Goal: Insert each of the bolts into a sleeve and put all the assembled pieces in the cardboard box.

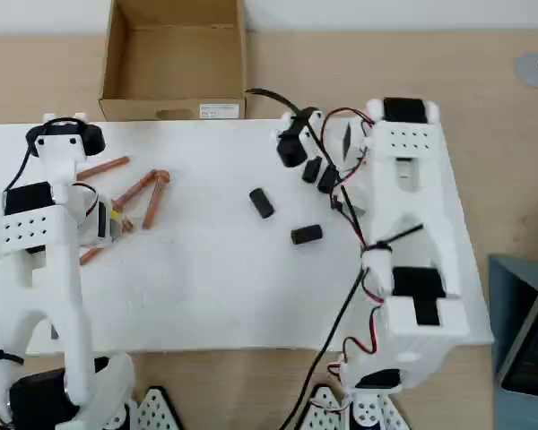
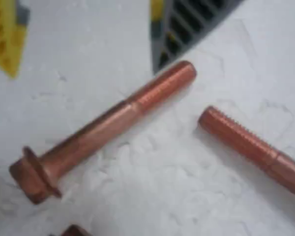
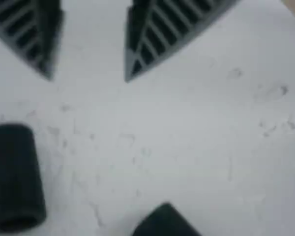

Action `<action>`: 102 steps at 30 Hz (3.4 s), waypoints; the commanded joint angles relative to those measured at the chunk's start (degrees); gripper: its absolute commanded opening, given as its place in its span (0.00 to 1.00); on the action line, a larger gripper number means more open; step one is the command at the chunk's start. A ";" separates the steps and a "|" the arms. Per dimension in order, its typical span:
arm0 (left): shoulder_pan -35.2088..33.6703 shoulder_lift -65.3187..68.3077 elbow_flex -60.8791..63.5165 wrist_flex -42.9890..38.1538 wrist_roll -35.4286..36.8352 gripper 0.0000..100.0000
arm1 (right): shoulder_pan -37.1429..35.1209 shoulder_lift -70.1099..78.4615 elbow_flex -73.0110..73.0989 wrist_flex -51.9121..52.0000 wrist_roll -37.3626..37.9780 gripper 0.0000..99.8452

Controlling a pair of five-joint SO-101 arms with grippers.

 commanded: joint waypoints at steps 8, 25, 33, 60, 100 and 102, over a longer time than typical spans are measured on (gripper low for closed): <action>-0.09 -0.13 -3.16 0.26 -0.26 0.20 | -0.92 9.01 -9.89 -0.53 1.76 0.17; 0.09 -0.13 -2.90 0.09 -0.26 0.20 | -1.01 18.77 -10.24 -5.54 3.69 0.17; 0.09 -0.13 -2.64 0.09 -0.26 0.19 | -1.01 23.52 -10.24 -5.89 3.69 0.07; 0.00 -0.22 -15.91 13.27 0.00 0.19 | -1.01 -0.75 -10.42 3.96 -9.23 0.01; 3.16 0.13 3.78 -8.00 -32.35 0.17 | 7.87 -45.49 24.92 8.53 -16.97 0.01; 3.16 1.80 4.04 -8.97 -32.35 0.17 | 7.87 -45.49 24.92 8.53 -17.14 0.01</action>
